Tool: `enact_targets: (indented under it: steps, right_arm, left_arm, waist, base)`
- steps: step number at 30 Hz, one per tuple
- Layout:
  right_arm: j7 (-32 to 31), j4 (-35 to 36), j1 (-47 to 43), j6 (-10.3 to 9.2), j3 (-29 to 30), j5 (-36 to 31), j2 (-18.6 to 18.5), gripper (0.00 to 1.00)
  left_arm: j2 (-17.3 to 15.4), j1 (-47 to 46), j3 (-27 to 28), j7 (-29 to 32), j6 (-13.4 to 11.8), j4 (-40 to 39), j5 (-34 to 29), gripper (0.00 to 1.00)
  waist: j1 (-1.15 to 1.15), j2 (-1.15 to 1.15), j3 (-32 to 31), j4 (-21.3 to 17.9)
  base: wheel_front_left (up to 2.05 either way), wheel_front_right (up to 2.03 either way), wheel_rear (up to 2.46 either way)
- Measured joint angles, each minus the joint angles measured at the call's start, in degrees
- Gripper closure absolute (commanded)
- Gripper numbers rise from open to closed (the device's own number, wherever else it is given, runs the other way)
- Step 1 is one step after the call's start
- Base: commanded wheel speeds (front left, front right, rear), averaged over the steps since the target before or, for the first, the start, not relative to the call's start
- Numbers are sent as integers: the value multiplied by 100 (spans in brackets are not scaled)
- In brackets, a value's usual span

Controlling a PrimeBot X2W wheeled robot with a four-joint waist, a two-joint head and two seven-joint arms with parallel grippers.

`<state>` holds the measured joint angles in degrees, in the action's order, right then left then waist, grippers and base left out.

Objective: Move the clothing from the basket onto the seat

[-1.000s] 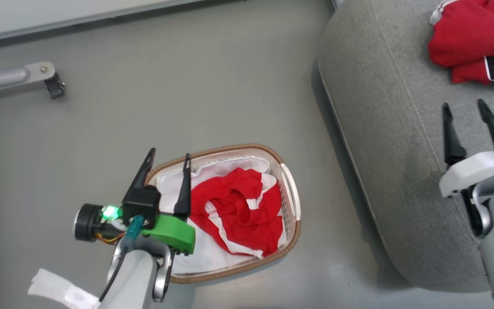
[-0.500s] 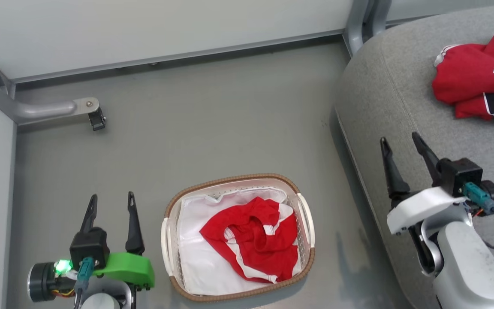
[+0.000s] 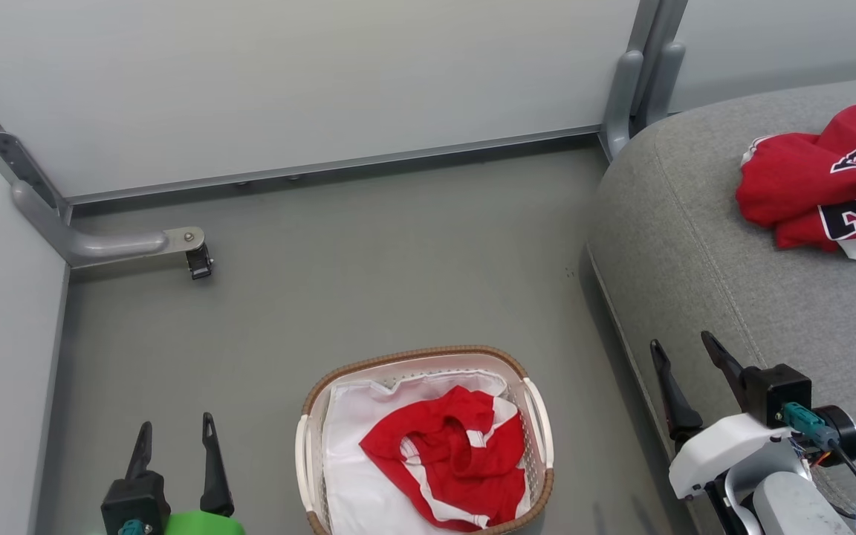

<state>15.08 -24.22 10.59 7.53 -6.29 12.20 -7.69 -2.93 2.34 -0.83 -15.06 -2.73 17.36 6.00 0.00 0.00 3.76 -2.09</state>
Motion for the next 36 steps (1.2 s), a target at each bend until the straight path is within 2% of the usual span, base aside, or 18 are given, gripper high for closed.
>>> enact_targets:
  steps: [7,14,19,29,36]
  right_arm:
    - [0,23,87,0,-131,38,-81,0]
    - [1,309,692,0,-231,147,-224,0]
    - [0,659,1294,0,-495,210,-355,0]
    - [0,1330,2279,0,-668,354,-404,0]
    - [0,1635,2711,0,-721,404,-392,0]
  left_arm:
    - [0,-28,-356,1,194,288,100,0]
    - [13,-862,-1123,-7,318,899,215,0]
    - [23,-1689,-1742,-7,458,1543,156,0]
    - [27,-3279,-2512,-7,695,3249,170,0]
    - [31,-4201,-2969,36,859,4275,476,0]
  waist:
    - [0,0,115,-20]
    - [0,0,596,-131]
    - [0,0,1122,-280]
    - [0,0,2317,-714]
    - [0,0,3140,-1058]
  base:
    - [0,0,0]
    - [0,0,0]
    - [0,0,0]
    - [0,0,0]
    - [0,0,0]
